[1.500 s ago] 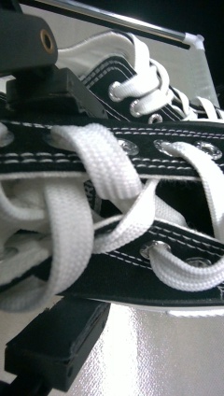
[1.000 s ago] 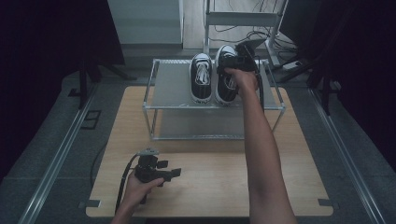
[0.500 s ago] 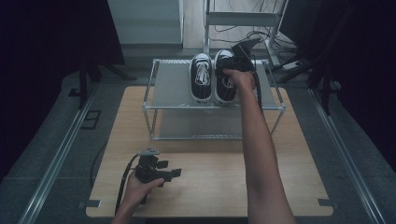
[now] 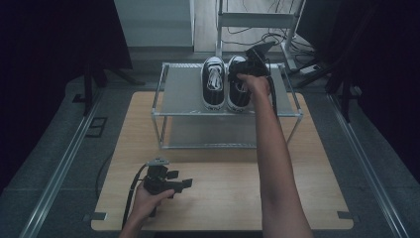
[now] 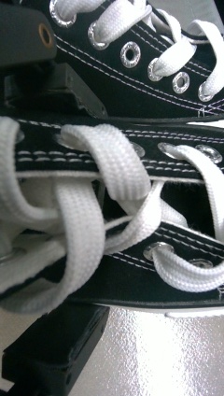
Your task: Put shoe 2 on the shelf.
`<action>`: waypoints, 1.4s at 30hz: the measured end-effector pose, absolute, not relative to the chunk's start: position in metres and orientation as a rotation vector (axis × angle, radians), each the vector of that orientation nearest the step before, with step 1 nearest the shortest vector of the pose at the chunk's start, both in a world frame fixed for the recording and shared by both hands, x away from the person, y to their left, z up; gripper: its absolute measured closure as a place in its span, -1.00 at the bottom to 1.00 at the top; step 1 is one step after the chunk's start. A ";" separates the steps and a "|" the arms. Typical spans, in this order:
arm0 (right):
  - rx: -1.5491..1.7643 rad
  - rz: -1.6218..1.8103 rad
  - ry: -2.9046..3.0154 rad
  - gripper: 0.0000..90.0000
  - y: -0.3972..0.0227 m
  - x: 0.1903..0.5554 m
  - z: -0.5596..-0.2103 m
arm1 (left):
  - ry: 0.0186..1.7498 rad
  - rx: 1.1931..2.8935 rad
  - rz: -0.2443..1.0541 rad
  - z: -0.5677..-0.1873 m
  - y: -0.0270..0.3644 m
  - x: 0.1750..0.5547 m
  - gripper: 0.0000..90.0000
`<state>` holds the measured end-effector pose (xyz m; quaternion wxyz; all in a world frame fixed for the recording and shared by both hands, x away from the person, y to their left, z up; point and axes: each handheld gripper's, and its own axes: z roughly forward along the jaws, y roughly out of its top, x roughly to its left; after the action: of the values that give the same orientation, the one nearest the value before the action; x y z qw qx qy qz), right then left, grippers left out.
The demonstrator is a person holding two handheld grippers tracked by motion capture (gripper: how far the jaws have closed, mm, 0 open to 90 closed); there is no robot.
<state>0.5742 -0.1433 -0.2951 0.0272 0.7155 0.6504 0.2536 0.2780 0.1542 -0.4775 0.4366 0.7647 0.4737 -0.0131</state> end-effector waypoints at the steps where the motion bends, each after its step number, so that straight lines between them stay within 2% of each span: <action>1: 2.211 0.782 2.007 -0.76 -0.143 0.574 -0.295 | 1.178 1.904 -0.033 -0.477 0.154 0.278 -0.44; 9: 2.226 0.815 1.991 -0.76 -0.145 0.573 -0.294 | 1.171 1.915 -0.041 -0.479 0.153 0.278 -0.44; 10: 2.213 0.849 1.960 -0.71 -0.147 0.572 -0.292 | 1.172 1.914 -0.040 -0.479 0.153 0.278 -0.44; 21: 2.137 1.026 1.938 -0.67 -0.156 0.551 -0.275 | 1.173 1.922 -0.034 -0.479 0.152 0.277 -0.44; 32: 2.003 1.163 2.008 -0.62 -0.173 0.504 -0.265 | 1.179 1.923 -0.020 -0.478 0.151 0.274 -0.44; 42: 1.773 1.309 2.127 -0.51 -0.195 0.445 -0.269 | 1.182 1.923 -0.006 -0.477 0.153 0.274 -0.44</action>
<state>0.4455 -0.1946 -0.2686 0.0393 0.5784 0.6939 0.4271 0.2735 0.1526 -0.4768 0.4279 0.7699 0.4734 -0.0024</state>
